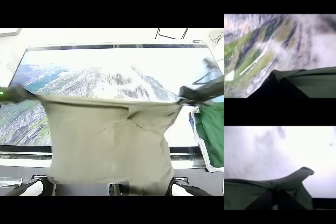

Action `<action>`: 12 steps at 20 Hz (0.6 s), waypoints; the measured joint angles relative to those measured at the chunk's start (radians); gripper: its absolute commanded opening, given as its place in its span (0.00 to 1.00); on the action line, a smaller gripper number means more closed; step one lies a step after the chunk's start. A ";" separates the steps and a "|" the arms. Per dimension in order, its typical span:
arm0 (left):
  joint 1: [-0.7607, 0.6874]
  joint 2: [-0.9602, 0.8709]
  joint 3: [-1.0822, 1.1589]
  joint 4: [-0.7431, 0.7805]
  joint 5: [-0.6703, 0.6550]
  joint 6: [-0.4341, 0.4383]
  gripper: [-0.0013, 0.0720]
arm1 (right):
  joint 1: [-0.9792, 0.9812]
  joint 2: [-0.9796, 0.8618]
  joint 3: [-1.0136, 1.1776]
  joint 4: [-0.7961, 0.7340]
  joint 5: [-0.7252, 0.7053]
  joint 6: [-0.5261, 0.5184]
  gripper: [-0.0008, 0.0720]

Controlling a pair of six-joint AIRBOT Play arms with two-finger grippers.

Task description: Fold the clothes and pants, and hang the long-sleeved shirts on hangers.

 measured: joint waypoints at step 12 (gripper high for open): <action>-0.080 -0.521 0.161 -0.233 0.359 0.005 0.04 | 0.001 -0.357 -0.047 0.374 -0.781 -0.064 0.06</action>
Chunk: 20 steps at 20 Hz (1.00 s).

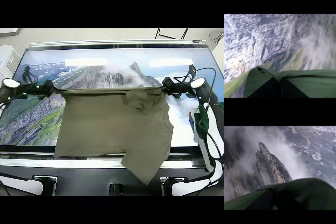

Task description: Fold the clothes and pants, and hang the long-sleeved shirts on hangers.

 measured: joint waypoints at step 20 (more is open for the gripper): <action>0.058 -0.032 -0.075 0.229 -0.591 0.029 0.04 | -0.013 0.087 -0.115 -0.333 0.661 0.155 0.06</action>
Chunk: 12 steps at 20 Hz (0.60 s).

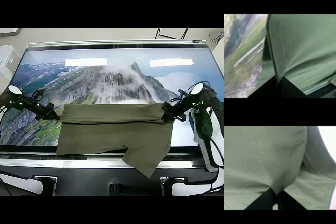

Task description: Fold the clothes and pants, and hang the long-sleeved shirts on hangers.

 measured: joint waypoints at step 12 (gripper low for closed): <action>0.037 0.040 -0.023 0.038 -0.113 0.000 0.65 | -0.073 0.048 0.056 -0.006 0.101 -0.028 0.74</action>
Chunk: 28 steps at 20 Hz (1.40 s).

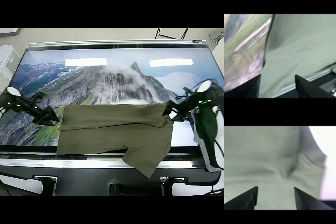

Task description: Fold the clothes and pants, and hang the long-sleeved shirts on hangers.

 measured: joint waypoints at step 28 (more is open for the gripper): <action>0.090 0.414 -0.779 -0.016 0.363 0.113 0.05 | -0.133 0.340 -0.719 -0.023 -0.063 -0.192 0.80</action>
